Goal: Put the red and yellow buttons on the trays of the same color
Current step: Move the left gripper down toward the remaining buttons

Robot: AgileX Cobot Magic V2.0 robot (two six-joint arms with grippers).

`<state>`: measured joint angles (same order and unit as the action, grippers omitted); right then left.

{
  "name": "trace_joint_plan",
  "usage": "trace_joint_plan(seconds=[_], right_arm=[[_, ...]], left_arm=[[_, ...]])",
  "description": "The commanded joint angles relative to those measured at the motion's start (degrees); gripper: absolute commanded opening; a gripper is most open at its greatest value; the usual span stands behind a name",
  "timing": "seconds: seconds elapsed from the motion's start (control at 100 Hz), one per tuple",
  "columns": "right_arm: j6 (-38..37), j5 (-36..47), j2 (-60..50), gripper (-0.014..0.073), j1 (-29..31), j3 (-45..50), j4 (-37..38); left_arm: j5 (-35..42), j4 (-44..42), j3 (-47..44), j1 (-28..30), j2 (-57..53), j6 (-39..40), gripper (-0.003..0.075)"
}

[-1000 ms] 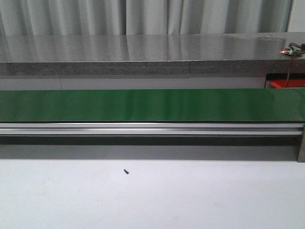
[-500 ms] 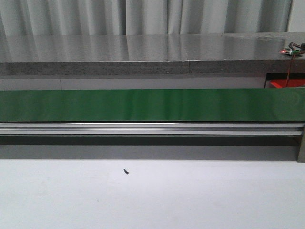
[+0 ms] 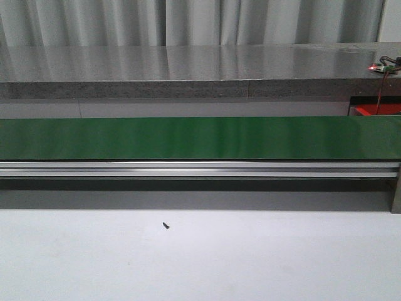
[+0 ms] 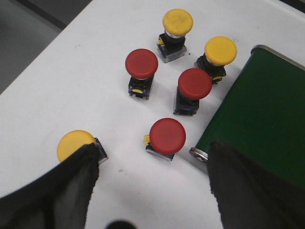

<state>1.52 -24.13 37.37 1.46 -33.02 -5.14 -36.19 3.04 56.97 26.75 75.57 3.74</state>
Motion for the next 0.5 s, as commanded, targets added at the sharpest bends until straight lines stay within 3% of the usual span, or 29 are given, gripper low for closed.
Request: trace_joint_plan(seconds=[0.0, 0.32, 0.49], right_arm=[[0.4, 4.3, -0.2, -0.0066, 0.0, -1.6, 0.5], [0.4, 4.3, -0.2, -0.0066, 0.0, -1.6, 0.5], [0.4, 4.3, -0.2, -0.0066, 0.0, -1.6, 0.5]], left_arm=[[0.8, 1.8, 4.3, 0.1, 1.8, -2.6, 0.051], [-13.1, 2.7, 16.1, 0.1, 14.9, -6.2, 0.0526], [-16.4, 2.8, 21.7, 0.1, 20.8, -6.2, 0.0526]])
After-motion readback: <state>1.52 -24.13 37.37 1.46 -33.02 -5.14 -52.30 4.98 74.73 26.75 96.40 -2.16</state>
